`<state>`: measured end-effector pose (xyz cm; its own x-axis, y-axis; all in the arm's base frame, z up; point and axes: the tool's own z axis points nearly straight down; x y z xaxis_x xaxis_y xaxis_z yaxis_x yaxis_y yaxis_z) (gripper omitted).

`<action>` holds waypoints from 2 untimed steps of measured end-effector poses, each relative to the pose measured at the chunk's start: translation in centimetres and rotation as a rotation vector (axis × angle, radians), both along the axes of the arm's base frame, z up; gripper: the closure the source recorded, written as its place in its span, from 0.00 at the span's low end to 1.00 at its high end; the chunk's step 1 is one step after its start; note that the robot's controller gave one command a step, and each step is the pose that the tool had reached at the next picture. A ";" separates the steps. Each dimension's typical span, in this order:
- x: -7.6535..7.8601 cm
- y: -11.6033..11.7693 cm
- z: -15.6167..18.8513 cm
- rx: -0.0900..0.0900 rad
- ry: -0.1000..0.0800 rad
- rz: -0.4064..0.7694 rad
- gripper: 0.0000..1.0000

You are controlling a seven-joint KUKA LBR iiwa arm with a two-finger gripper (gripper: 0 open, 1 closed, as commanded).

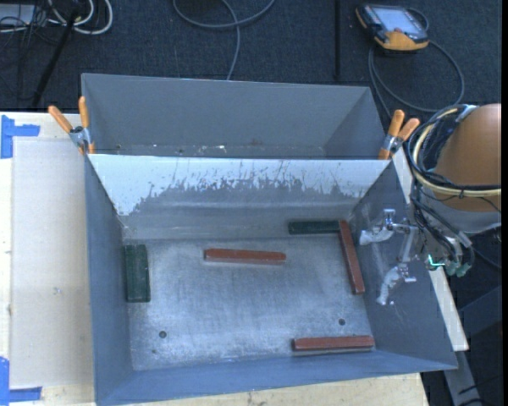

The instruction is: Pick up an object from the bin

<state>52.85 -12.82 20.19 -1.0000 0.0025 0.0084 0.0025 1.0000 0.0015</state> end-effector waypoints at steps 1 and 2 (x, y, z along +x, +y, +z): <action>0.2 0.0 0.4 -0.001 -0.008 0.003 0.00; -2.9 0.3 -2.9 -0.002 -0.012 0.005 0.00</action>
Offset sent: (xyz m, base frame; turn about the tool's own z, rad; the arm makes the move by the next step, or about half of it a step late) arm -0.0523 0.0041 -0.0540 -0.0084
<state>49.98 -12.49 17.30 -1.0000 -0.0029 -0.0039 -0.0029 1.0000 -0.0006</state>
